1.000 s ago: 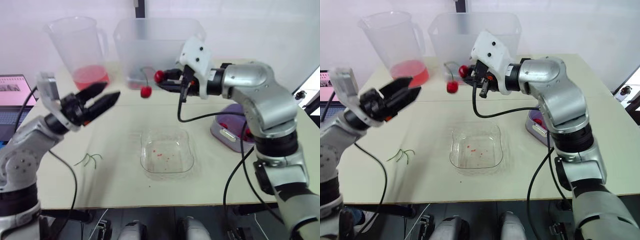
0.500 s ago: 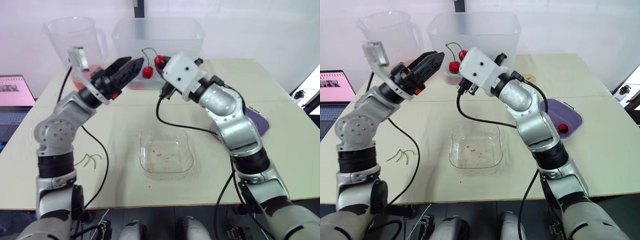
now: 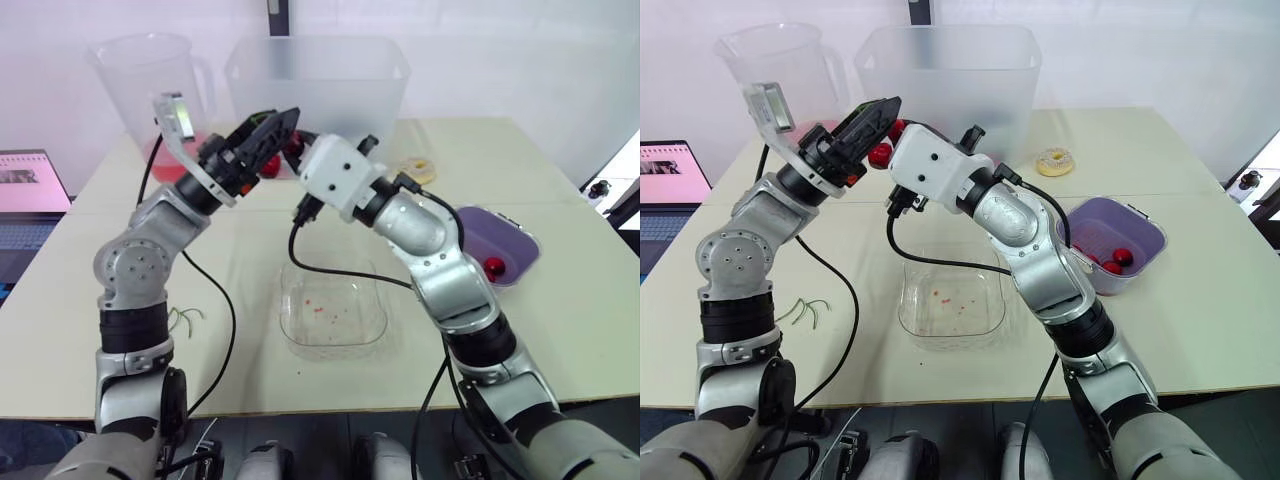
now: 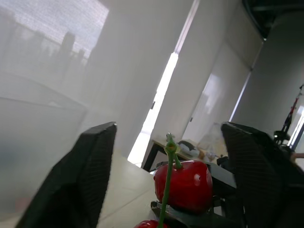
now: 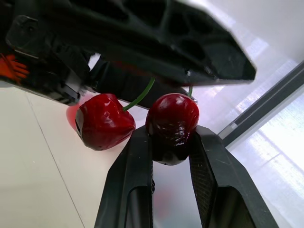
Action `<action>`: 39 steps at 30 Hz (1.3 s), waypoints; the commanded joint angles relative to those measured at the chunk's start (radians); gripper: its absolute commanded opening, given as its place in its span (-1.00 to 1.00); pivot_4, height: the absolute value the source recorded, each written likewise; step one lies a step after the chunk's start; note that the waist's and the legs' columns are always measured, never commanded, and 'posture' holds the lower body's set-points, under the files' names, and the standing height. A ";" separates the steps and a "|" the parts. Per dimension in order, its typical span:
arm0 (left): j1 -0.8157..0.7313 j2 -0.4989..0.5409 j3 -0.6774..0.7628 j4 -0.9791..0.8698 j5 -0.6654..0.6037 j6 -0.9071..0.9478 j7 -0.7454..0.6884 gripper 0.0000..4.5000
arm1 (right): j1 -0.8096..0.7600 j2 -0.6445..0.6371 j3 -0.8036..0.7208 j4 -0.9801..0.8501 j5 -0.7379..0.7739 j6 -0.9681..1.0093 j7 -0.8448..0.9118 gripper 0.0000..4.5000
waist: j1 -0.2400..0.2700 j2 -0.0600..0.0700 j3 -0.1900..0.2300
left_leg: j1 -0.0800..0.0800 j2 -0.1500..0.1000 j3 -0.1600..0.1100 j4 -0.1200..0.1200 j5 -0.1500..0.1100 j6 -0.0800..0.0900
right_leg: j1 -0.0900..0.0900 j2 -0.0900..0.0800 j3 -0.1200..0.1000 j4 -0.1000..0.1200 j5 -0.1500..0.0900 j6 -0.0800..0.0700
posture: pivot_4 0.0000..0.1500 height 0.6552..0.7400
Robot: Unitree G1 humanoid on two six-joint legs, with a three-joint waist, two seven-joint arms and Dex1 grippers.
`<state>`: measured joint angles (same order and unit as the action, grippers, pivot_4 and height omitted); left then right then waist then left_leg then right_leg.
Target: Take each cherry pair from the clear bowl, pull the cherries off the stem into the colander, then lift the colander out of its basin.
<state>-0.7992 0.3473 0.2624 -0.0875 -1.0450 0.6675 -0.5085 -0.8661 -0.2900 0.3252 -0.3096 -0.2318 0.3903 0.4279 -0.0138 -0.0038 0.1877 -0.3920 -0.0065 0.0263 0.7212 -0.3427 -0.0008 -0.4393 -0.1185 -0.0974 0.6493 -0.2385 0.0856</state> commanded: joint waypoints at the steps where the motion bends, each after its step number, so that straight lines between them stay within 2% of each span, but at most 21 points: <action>1: -0.009 -0.009 0.026 -0.043 -0.037 -0.003 0.003 -0.22 | -0.006 0.005 -0.016 -0.039 -0.009 0.004 0.006 -0.57 | 0.000 0.000 0.000 | 0.000 0.000 0.000 0.000 0.000 0.000 | 0.000 0.000 0.000 0.000 0.000 0.000 | 1.00 -0.21; 4: -0.009 -0.012 0.028 -0.047 -0.044 -0.004 0.011 -0.90 | -0.001 0.008 -0.020 -0.041 -0.010 0.017 0.007 -0.57 | 0.000 0.000 0.000 | 0.000 0.000 0.000 0.000 0.000 0.000 | 0.000 0.000 0.000 0.000 0.000 0.000 | 1.00 -0.21; 5: -0.008 -0.012 0.028 -0.048 -0.044 -0.005 0.013 -0.95 | -0.001 0.009 -0.021 -0.041 -0.010 0.019 0.006 -0.57 | 0.000 0.000 0.000 | 0.000 0.000 0.000 0.000 0.000 0.000 | 0.000 0.000 0.000 0.000 0.000 0.000 | 1.00 -0.21; 13: 0.016 0.008 0.039 -0.048 -0.053 0.004 0.016 -0.95 | 0.003 0.010 -0.023 -0.042 -0.012 0.038 0.007 -0.57 | 0.000 0.000 0.000 | 0.000 0.000 0.000 0.000 0.000 0.000 | 0.000 0.000 0.000 0.000 0.000 0.000 | 1.00 -0.21; 16: 0.022 0.012 0.041 -0.043 -0.050 -0.001 0.012 -0.59 | 0.004 0.006 -0.024 -0.040 -0.013 0.036 0.009 -0.57 | 0.000 0.000 0.000 | 0.000 0.000 0.000 0.000 0.000 0.000 | 0.000 0.000 0.000 0.000 0.000 0.000 | 1.00 -0.21; 17: 0.023 0.012 0.040 -0.042 -0.048 -0.003 0.012 -0.35 | 0.005 0.005 -0.024 -0.041 -0.013 0.035 0.009 -0.57 | 0.000 0.000 0.000 | 0.000 0.000 0.000 0.000 0.000 0.000 | 0.000 0.000 0.000 0.000 0.000 0.000 | 1.00 -0.21; 19: 0.019 0.013 0.039 -0.042 -0.045 -0.002 0.010 0.00 | 0.005 0.004 -0.027 -0.040 -0.012 0.036 0.010 -0.57 | 0.000 0.000 0.000 | 0.000 0.000 0.000 0.000 0.000 0.000 | 0.000 0.000 0.000 0.000 0.000 0.000 | 1.00 -0.21; 32: 0.004 0.004 0.043 -0.037 -0.048 -0.004 0.004 0.00 | 0.001 0.014 -0.035 -0.037 -0.004 0.052 0.011 -0.57 | 0.000 0.000 0.000 | 0.000 0.000 0.000 0.000 0.000 0.000 | 0.000 0.000 0.000 0.000 0.000 0.000 | 1.00 -0.21; 35: 0.000 -0.002 0.047 -0.037 -0.058 -0.004 0.007 -0.38 | 0.002 0.013 -0.030 -0.037 -0.004 0.050 0.015 -0.57 | 0.000 0.000 0.000 | 0.000 0.000 0.000 0.000 0.000 0.000 | 0.000 0.000 0.000 0.000 0.000 0.000 | 1.00 -0.21; 37: -0.002 -0.005 0.048 -0.038 -0.061 -0.004 0.009 -0.82 | 0.004 0.012 -0.026 -0.038 -0.004 0.048 0.018 -0.57 | 0.000 0.000 0.000 | 0.000 0.000 0.000 0.000 0.000 0.000 | 0.000 0.000 0.000 0.000 0.000 0.000 | 1.00 -0.21; 38: -0.003 -0.006 0.048 -0.038 -0.059 -0.004 0.011 -0.98 | 0.006 0.012 -0.025 -0.039 -0.004 0.048 0.020 -0.57 | 0.000 0.000 0.000 | 0.000 0.000 0.000 0.000 0.000 0.000 | 0.000 0.000 0.000 0.000 0.000 0.000 | 1.00 -0.21; 39: -0.004 -0.006 0.047 -0.036 -0.058 -0.003 0.012 -0.98 | 0.006 0.013 -0.023 -0.038 -0.005 0.048 0.021 -0.57 | 0.000 0.000 0.000 | 0.000 0.000 0.000 0.000 0.000 0.000 | 0.000 0.000 0.000 0.000 0.000 0.000 | 1.00 -0.21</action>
<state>-0.7797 0.3422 0.2902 -0.1001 -1.0825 0.6750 -0.4960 -0.8517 -0.2838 0.3092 -0.3138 -0.2338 0.4500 0.4471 -0.0140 -0.0038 0.1877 -0.3920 -0.0066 0.0261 0.7212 -0.3427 -0.0008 -0.4393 -0.1184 -0.0974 0.6491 -0.2385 0.0856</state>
